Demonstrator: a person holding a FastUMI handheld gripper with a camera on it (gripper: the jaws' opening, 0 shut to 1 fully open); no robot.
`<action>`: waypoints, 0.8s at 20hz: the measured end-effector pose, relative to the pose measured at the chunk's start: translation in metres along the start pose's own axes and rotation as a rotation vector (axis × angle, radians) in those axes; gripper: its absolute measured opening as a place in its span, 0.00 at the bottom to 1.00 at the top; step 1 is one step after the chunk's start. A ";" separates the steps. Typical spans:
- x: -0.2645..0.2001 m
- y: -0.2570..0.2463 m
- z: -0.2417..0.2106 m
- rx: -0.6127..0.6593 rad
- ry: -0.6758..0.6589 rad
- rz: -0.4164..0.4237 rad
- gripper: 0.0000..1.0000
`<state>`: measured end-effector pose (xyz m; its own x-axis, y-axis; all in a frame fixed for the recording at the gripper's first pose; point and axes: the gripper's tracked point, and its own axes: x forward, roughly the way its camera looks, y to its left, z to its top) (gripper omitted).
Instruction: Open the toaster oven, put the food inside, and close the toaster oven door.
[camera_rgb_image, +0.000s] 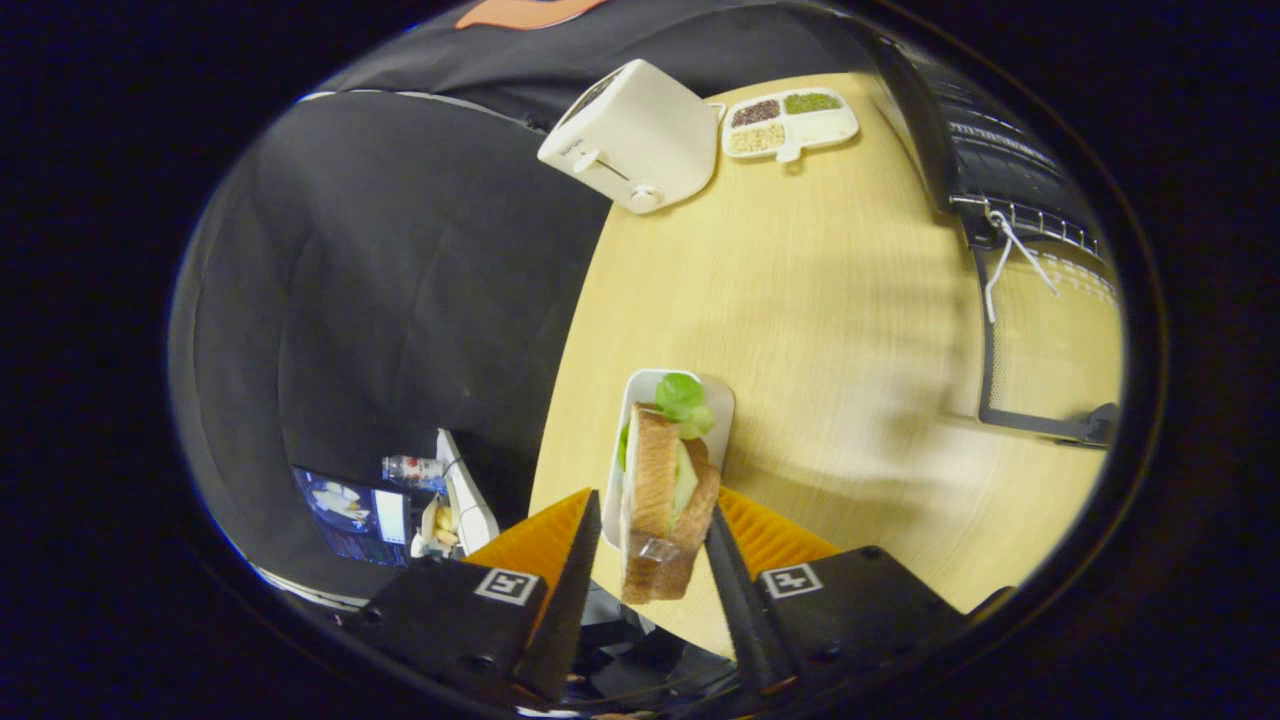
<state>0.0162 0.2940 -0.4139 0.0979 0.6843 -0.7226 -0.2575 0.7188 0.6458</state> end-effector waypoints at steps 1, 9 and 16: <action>0.002 -0.002 0.002 -0.004 -0.003 -0.008 0.60; -0.034 0.019 0.003 0.026 -0.041 0.042 0.32; -0.102 0.039 0.024 0.086 -0.182 0.150 0.31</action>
<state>0.0193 0.2549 -0.3088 0.2383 0.7894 -0.5658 -0.1999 0.6099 0.7668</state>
